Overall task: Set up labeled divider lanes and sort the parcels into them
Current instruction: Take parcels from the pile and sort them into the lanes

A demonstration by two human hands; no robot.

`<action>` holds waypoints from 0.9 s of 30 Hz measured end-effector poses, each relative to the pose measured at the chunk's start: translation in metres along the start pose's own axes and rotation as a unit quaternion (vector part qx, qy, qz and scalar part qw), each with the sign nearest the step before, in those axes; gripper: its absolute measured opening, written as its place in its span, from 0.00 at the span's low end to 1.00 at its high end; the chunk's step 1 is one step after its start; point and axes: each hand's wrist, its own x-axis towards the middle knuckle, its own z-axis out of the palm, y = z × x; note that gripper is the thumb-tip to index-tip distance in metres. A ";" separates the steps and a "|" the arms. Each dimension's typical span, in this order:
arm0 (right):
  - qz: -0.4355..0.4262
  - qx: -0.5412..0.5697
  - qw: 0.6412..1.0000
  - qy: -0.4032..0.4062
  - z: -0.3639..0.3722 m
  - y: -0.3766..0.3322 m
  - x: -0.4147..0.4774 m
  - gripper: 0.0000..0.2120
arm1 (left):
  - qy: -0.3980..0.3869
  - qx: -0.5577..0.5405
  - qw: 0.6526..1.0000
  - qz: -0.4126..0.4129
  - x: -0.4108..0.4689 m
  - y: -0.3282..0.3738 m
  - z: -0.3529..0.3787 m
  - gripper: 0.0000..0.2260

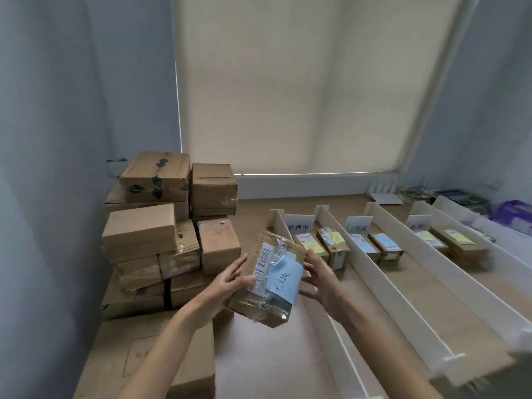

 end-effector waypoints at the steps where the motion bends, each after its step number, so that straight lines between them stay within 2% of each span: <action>1: 0.002 -0.009 1.000 -0.012 -0.007 0.000 -0.010 0.32 | -0.024 0.004 1.000 -0.012 0.005 -0.002 0.008 0.48; 4: 0.006 -0.006 1.000 -0.010 -0.034 0.006 -0.031 0.31 | -0.086 0.026 0.995 -0.033 0.018 -0.001 0.035 0.41; 7: 0.020 0.013 0.999 0.022 -0.065 0.011 -0.045 0.30 | -0.121 0.072 0.989 -0.046 0.033 0.005 0.063 0.41; 10: 0.014 0.040 0.994 0.101 -0.097 0.016 -0.058 0.29 | -0.074 0.132 0.988 -0.014 0.053 0.007 0.095 0.43; 13: 0.001 0.105 0.977 0.185 -0.134 0.027 -0.070 0.26 | 0.036 0.150 0.987 0.037 0.069 0.003 0.136 0.31; 15: 0.000 0.154 0.960 0.235 -0.165 0.035 -0.078 0.25 | 0.049 0.135 0.988 0.048 0.079 -0.004 0.169 0.29; 18: 0.012 0.197 0.940 0.279 -0.215 0.045 -0.090 0.26 | 0.027 0.138 0.989 0.052 0.100 -0.018 0.228 0.28; 21: 0.023 0.190 0.936 0.294 -0.271 0.051 -0.103 0.28 | 0.014 0.147 0.987 0.059 0.129 -0.037 0.291 0.20; 25: 0.042 0.097 0.945 0.311 -0.355 0.052 -0.123 0.34 | 0.016 0.108 0.993 0.054 0.166 -0.054 0.371 0.23; 27: 0.041 0.064 0.948 0.310 -0.399 0.053 -0.131 0.34 | 0.029 0.074 0.995 0.065 0.183 -0.057 0.410 0.16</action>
